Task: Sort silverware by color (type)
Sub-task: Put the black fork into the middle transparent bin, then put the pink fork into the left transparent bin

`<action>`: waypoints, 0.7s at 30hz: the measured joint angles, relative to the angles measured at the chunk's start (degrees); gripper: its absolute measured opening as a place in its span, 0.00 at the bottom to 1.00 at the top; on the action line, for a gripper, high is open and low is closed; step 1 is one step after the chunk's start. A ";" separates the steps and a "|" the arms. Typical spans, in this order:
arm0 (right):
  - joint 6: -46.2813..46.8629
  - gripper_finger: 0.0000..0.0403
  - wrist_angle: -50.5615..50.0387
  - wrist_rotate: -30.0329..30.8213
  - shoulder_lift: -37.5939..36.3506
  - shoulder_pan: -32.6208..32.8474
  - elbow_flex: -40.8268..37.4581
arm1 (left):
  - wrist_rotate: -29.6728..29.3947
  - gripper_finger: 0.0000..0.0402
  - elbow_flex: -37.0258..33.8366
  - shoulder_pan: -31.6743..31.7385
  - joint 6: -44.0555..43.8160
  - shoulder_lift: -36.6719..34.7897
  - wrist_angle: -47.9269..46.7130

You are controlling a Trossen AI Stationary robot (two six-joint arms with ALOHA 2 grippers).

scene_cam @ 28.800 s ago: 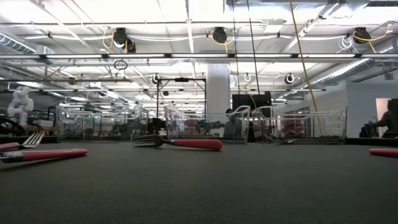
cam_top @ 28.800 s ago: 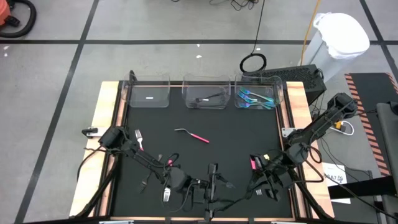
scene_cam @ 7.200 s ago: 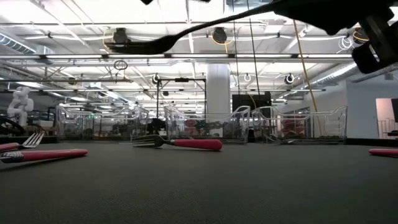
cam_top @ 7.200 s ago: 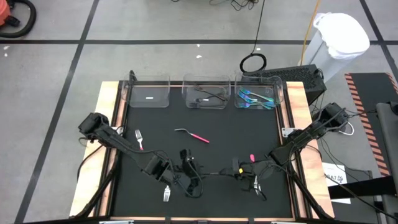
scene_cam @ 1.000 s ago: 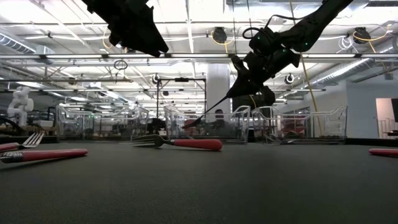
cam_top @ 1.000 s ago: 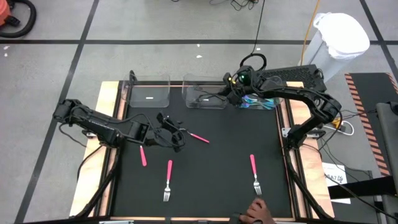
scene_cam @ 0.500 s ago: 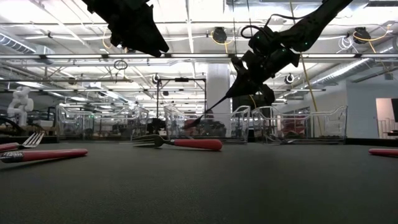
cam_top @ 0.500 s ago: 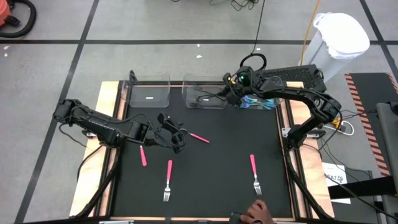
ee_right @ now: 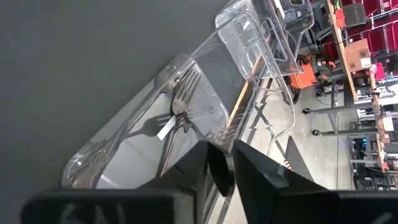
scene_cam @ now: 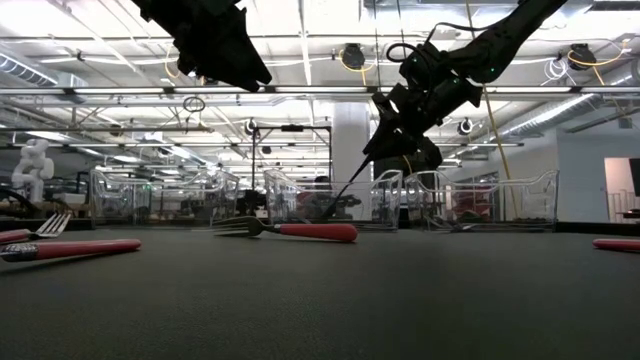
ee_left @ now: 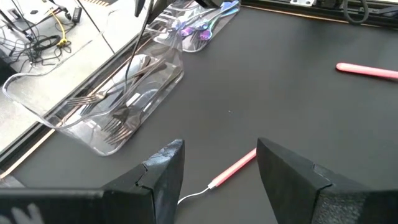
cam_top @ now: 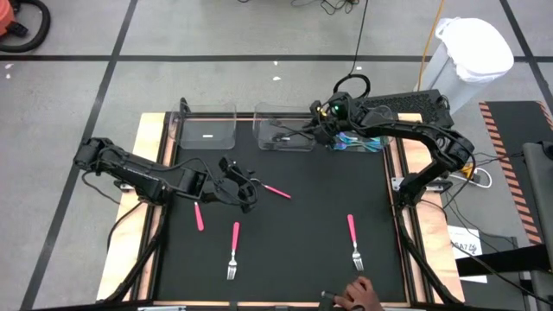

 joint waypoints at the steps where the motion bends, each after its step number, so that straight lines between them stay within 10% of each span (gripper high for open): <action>1: 0.00 0.21 0.00 0.00 0.00 0.00 -0.02 | 0.00 0.50 0.00 0.00 0.01 0.00 0.00; 21: 3.86 0.46 5.19 5.88 -0.07 -1.54 -0.02 | 0.90 0.50 0.01 -0.01 0.10 0.00 -0.11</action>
